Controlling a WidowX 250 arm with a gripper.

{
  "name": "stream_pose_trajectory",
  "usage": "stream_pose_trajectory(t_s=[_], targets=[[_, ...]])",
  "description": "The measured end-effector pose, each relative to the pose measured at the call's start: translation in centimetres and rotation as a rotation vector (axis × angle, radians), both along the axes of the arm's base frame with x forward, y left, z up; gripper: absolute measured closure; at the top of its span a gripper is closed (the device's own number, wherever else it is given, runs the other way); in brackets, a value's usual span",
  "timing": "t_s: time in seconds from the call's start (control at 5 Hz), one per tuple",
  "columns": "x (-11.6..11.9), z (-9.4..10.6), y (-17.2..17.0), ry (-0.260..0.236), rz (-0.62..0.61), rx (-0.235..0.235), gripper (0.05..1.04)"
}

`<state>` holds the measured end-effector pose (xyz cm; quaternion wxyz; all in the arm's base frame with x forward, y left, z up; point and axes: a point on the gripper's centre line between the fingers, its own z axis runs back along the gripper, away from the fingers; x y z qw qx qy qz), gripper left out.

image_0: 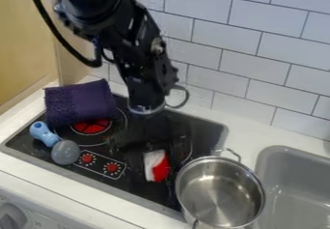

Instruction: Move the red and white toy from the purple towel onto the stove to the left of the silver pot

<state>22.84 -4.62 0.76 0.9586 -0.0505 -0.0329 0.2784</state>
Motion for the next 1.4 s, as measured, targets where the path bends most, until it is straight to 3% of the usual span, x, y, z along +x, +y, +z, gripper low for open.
stream_pose_trajectory(t_s=[0.2,0.4,0.6,1.0,1.2,1.4], targets=[[0.1,-0.3,-0.3,-0.004,-0.023,-0.001,0.495],[-0.1,-0.6,-0.6,0.011,-0.023,-0.01,0.406],[-0.3,-0.5,-0.5,0.03,0.004,-0.005,0.132],[-0.7,-0.6,-0.3,0.05,0.009,0.008,0.085],[-0.7,0.6,0.2,0.031,0.005,0.033,0.083],[-0.2,2.9,0.3,-0.02,-0.02,0.042,0.083]])
